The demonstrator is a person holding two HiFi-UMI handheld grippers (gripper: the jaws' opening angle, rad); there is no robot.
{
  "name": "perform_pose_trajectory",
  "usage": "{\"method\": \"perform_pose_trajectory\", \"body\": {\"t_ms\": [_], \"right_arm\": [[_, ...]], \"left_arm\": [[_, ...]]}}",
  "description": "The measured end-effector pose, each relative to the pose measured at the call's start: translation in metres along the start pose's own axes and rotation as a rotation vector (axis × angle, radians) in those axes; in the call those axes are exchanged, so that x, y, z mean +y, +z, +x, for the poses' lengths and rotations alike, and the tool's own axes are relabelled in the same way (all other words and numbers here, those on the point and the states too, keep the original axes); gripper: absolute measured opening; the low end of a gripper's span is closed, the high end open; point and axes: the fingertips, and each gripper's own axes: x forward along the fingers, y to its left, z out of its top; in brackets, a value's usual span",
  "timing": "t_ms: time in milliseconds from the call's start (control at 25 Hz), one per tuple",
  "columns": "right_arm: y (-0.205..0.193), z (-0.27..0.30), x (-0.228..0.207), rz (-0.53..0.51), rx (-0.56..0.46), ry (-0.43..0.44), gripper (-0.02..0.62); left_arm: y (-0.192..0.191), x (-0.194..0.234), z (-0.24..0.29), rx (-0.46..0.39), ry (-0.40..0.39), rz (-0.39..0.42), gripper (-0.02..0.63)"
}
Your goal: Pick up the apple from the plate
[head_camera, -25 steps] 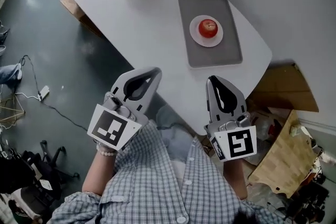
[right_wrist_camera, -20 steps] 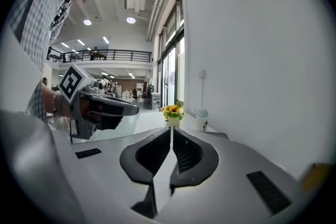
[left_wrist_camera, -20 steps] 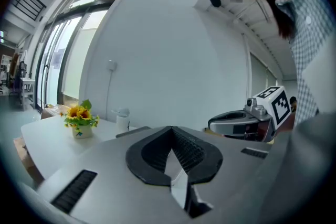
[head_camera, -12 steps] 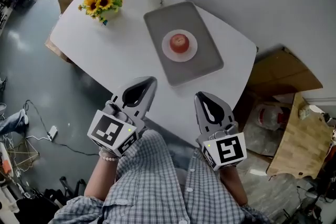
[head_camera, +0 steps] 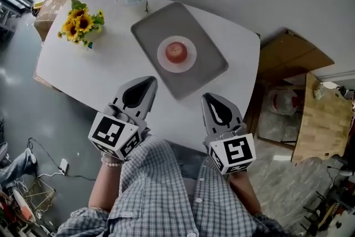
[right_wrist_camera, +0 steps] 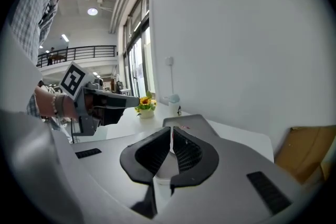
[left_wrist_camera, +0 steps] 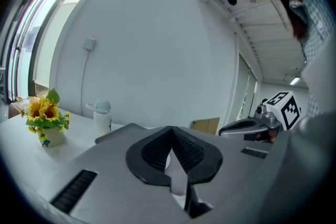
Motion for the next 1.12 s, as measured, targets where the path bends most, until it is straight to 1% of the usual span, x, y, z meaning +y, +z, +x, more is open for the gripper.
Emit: {"method": "perform_pose_trajectory", "body": {"t_ms": [200,440,520,640,880,1120], "right_arm": [[-0.006,0.023,-0.007,0.067,0.041,-0.067,0.032],[-0.018,0.051,-0.021,0.086,0.096,-0.127,0.032],[-0.023,0.061,-0.027,0.091,0.114,-0.141,0.032],[-0.03,0.075,-0.039,0.097,0.144,-0.156,0.032],[-0.05,0.097,-0.061,0.171,0.204,-0.192,0.032],[-0.062,0.123,-0.072,0.185,0.254,-0.199,0.032]], "left_arm": [[-0.012,0.029,0.017,0.052,-0.03,-0.008,0.011],[-0.038,0.057,0.041,0.148,-0.065,-0.018,0.011],[-0.047,0.066,0.049,0.191,-0.073,0.003,0.011],[-0.06,0.079,0.064,0.255,-0.071,0.036,0.011],[-0.08,0.107,0.092,0.345,-0.043,-0.004,0.011],[-0.106,0.125,0.115,0.472,-0.037,-0.031,0.011]]}}
